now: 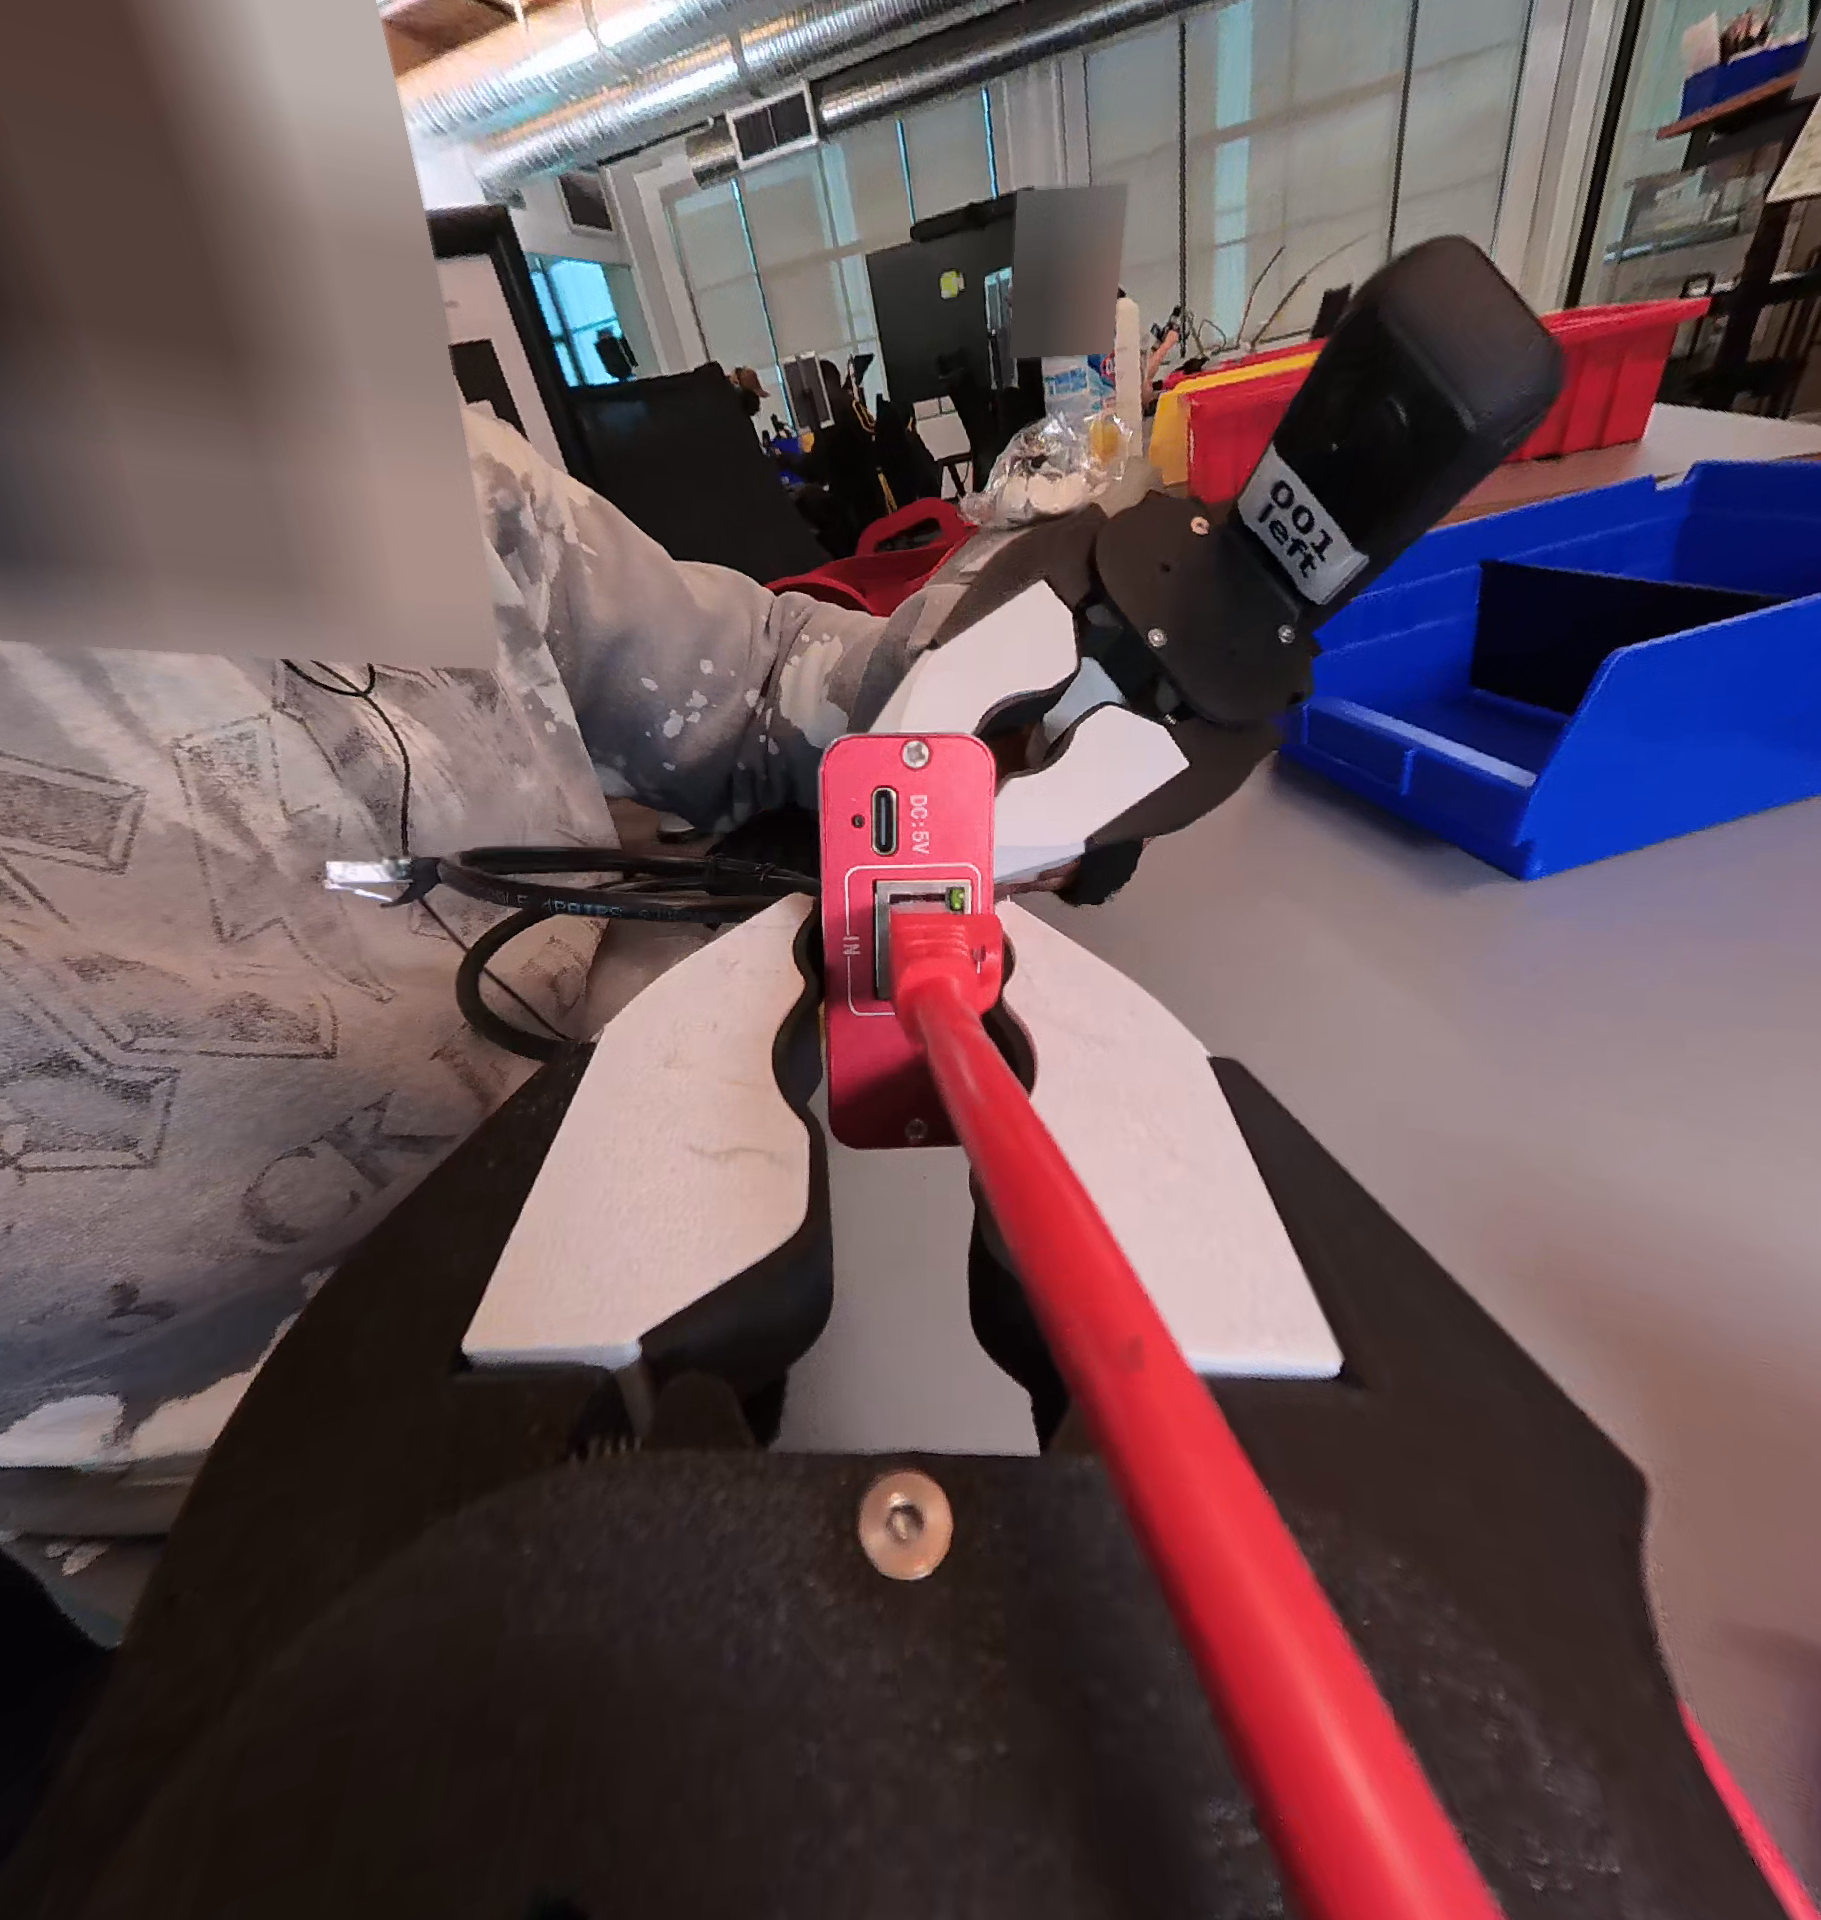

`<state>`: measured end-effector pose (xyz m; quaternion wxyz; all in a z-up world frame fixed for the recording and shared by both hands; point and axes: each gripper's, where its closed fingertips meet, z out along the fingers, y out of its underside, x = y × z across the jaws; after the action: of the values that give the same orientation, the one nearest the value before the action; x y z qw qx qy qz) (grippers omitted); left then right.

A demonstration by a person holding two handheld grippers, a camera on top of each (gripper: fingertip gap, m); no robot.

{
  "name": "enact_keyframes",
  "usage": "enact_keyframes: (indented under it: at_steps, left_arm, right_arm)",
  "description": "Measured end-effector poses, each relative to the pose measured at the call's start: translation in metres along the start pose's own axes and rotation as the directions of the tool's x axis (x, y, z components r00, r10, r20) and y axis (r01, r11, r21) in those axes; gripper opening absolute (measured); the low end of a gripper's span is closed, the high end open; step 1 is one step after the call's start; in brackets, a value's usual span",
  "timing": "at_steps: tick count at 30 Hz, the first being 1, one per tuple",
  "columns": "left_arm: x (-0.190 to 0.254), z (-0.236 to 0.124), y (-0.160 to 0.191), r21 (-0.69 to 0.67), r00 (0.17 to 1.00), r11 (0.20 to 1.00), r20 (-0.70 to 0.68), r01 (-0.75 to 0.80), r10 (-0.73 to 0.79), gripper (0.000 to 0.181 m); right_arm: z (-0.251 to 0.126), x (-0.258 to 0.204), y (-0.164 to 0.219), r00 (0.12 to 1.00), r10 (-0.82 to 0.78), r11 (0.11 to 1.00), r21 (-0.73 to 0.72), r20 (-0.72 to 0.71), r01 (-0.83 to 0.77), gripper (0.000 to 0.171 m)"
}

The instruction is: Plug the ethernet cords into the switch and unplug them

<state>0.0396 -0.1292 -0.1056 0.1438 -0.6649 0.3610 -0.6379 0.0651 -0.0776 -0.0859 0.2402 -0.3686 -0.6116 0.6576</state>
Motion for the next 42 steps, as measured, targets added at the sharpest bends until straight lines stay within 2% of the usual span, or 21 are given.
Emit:
enact_keyframes:
  at_steps: [8,13,18,23,25,28,31,35,37,39,42]
  left_arm:
    - [-0.011,0.001,0.007,0.047,0.994,0.994,-0.051,0.103,-0.1,0.011]
    - [-0.014,-0.002,0.006,0.061,0.998,0.996,-0.004,0.065,-0.064,0.01]
    - [-0.02,0.004,0.016,0.019,0.998,0.999,0.026,0.05,-0.051,0.009]
    - [-0.021,0.002,0.016,0.016,0.999,1.0,0.03,0.022,-0.023,0.009]
    - [-0.025,-0.004,0.012,0.03,0.996,0.999,0.087,-0.032,0.029,0.01]
    - [-0.034,-0.02,-0.001,0.082,0.961,0.984,0.242,-0.16,0.136,0.012]
    - [-0.036,-0.032,-0.011,0.124,0.914,0.961,0.359,-0.246,0.188,0.029]
    - [-0.038,-0.022,-0.011,0.069,0.856,0.943,0.445,-0.326,0.263,0.041]
    - [-0.044,-0.014,-0.011,0.021,0.817,0.935,0.494,-0.353,0.298,0.04]
    - [-0.05,-0.01,-0.009,-0.024,0.777,0.924,0.534,-0.381,0.333,0.028]
    - [-0.053,-0.013,-0.011,-0.026,0.752,0.918,0.563,-0.397,0.341,0.027]
  right_arm:
    - [0.006,0.001,0.013,1.0,0.005,0.997,-0.079,0.001,-0.005,0.026]
    - [0.008,0.004,0.017,0.999,0.018,0.992,-0.122,-0.027,-0.021,0.026]
    - [0.013,0.001,0.028,0.999,0.05,0.982,-0.184,-0.004,-0.05,0.026]
    - [0.013,0.002,0.026,0.999,0.05,0.983,-0.175,-0.02,-0.053,0.026]
    - [0.012,0.008,0.023,0.998,0.035,0.986,-0.158,-0.059,-0.044,0.026]
    - [0.008,0.018,0.019,0.991,0.017,0.989,-0.142,-0.131,-0.036,0.026]
    - [0.008,0.02,0.021,0.989,0.028,0.986,-0.158,-0.148,-0.052,0.026]
    - [0.014,0.025,0.028,0.982,0.05,0.978,-0.19,-0.181,-0.085,0.026]
    - [0.019,0.026,0.032,0.98,0.051,0.971,-0.221,-0.192,-0.093,0.026]
    - [0.023,0.025,0.034,0.98,0.048,0.965,-0.242,-0.194,-0.095,0.026]
    - [0.02,0.029,0.034,0.965,0.058,0.955,-0.268,-0.256,-0.128,0.027]
